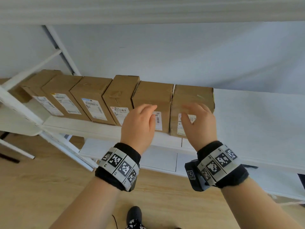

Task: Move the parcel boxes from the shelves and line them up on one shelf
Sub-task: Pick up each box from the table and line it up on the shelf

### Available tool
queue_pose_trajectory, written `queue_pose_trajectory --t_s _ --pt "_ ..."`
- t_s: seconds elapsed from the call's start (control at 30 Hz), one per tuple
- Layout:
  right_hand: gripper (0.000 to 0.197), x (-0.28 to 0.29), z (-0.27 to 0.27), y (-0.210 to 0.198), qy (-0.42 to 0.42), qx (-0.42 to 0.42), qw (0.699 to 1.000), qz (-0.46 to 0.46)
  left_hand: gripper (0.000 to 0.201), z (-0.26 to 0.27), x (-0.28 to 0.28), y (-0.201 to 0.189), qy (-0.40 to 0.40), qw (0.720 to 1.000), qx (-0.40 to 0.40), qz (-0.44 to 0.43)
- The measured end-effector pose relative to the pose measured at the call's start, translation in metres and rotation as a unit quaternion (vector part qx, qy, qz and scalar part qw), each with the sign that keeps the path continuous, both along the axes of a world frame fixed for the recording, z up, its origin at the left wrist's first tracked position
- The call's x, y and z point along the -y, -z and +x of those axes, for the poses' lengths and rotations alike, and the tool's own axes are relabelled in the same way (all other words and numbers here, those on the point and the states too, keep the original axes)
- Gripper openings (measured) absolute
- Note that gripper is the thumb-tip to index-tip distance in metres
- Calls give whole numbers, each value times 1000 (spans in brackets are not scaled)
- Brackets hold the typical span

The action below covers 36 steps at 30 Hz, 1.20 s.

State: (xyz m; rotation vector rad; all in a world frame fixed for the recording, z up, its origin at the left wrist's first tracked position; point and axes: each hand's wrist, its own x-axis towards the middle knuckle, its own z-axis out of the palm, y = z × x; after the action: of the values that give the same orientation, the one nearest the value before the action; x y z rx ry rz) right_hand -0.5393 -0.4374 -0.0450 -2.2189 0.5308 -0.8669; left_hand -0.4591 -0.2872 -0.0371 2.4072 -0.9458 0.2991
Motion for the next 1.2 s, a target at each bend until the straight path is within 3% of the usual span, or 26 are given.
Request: queue_pose_trajectory --t_s 0.33,0.87,1.2 --pt "19 -97 38 -11 -108 -9 994 -7 33 13 -104 -7 -91 996 -14 -2" --pt "19 -397 171 -35 -266 7 964 0 31 102 -419 -38 -221 975 5 16" --pt "18 -503 241 -22 -342 -33 939 12 32 153 -524 -21 -288 958 -19 1"
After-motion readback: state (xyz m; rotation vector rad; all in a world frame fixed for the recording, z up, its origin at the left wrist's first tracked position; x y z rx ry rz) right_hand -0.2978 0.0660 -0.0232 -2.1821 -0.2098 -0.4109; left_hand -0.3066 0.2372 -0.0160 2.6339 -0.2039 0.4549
